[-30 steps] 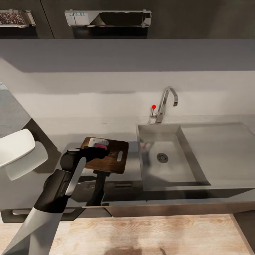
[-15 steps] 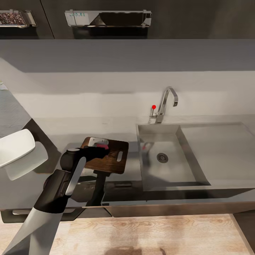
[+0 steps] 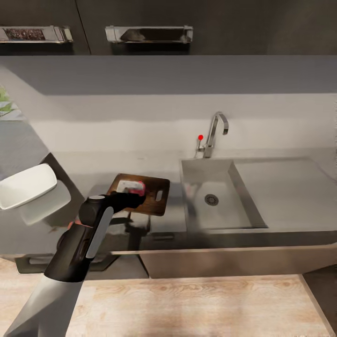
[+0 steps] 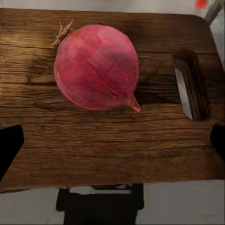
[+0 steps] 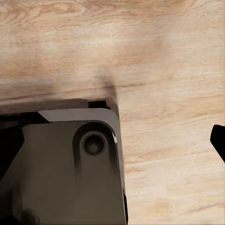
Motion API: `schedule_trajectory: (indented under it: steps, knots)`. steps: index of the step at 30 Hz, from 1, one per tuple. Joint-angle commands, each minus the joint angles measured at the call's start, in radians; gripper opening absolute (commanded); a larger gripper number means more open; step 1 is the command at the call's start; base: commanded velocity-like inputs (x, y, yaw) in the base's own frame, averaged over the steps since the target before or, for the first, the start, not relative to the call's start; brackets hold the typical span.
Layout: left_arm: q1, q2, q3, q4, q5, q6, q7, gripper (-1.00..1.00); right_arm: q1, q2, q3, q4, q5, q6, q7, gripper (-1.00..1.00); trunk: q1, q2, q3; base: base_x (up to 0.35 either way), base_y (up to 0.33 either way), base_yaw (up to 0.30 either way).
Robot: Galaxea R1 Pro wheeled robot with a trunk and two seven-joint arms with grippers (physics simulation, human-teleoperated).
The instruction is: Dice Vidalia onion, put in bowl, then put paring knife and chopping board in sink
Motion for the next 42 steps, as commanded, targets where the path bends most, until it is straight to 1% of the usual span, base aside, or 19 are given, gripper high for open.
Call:
schedule_trajectory:
  steps: [1,23,30,38,42]
  knots:
    - [-0.001,0.001,-0.001,-0.001,0.010,0.004,0.009,1.00,0.000,0.000,0.008,-0.001,-0.004,-0.001,-0.007,1.00,0.000,-0.002,0.000,-0.343,0.000,0.000]
    - [0.001,0.006,-0.006,0.002,0.010,0.004,0.009,1.00,0.000,0.000,0.008,-0.001,-0.004,-0.001,-0.006,1.00,0.000,-0.002,0.035,-0.335,0.000,0.000]
    - [0.043,0.007,-0.006,-0.001,0.011,0.003,0.009,1.00,0.000,0.000,0.008,-0.001,-0.004,-0.001,-0.006,1.00,0.000,-0.002,0.046,-0.072,0.000,0.000]
    - [0.057,0.007,-0.006,-0.001,0.011,0.002,0.009,1.00,0.000,0.000,0.008,-0.002,-0.004,-0.001,-0.006,1.00,0.000,-0.002,0.059,-0.004,0.000,0.000]
    - [0.094,0.007,-0.006,-0.002,0.011,-0.002,0.007,1.00,0.000,0.000,0.008,-0.002,-0.004,-0.003,-0.006,1.00,0.000,-0.002,0.065,0.000,0.000,0.000]
